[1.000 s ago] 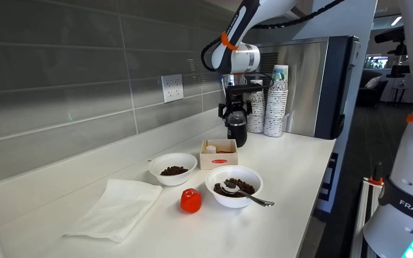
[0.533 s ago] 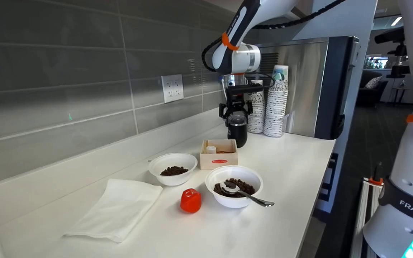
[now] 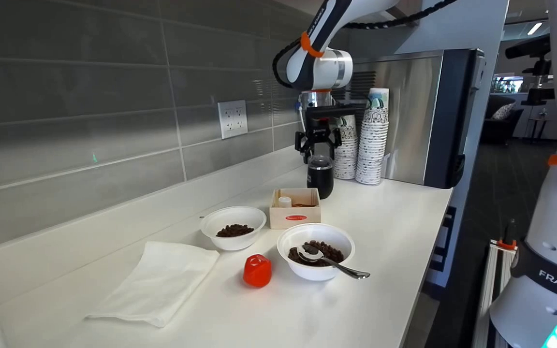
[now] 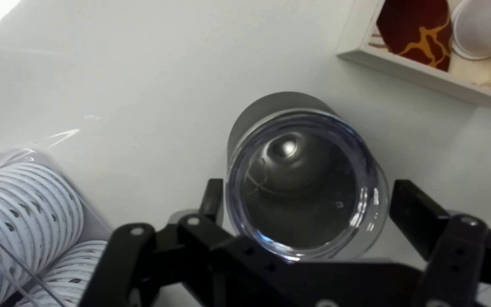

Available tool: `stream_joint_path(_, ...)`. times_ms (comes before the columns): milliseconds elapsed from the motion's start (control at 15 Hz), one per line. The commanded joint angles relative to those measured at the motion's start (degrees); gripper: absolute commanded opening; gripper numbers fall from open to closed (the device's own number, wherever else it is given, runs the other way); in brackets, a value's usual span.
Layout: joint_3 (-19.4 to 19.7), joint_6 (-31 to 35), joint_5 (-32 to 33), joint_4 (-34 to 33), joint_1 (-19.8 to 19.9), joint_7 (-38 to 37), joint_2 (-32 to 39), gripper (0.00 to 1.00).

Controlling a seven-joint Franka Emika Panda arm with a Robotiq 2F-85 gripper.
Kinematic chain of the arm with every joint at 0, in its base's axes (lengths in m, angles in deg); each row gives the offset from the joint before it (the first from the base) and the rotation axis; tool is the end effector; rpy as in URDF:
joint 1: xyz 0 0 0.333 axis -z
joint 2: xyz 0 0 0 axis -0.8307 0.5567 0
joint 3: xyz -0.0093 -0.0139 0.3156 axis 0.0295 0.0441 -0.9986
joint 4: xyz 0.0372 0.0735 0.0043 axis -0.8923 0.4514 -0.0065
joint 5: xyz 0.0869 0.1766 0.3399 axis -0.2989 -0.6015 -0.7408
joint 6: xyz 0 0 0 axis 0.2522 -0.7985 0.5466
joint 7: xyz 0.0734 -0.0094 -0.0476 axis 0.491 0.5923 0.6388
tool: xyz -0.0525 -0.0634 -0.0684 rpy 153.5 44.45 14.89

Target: Put the lid on the black cup, then move the cup backwards

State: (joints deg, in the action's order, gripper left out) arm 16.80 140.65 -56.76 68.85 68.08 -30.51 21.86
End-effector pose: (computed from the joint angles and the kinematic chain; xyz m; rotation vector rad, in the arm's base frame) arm 0.5561 -0.2164 0.2934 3.0023 -0.8853 -0.1229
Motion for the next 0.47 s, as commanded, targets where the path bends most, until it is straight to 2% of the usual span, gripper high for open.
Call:
stream_joint_path(0, 1.1, -3.14, 0.78, 1.65, -0.94, -2.11, -4.09, 1.0)
stream_joint_path(400, 1.46, -6.92, 1.31, 2.75, -1.04, -2.98, -8.06, 1.0)
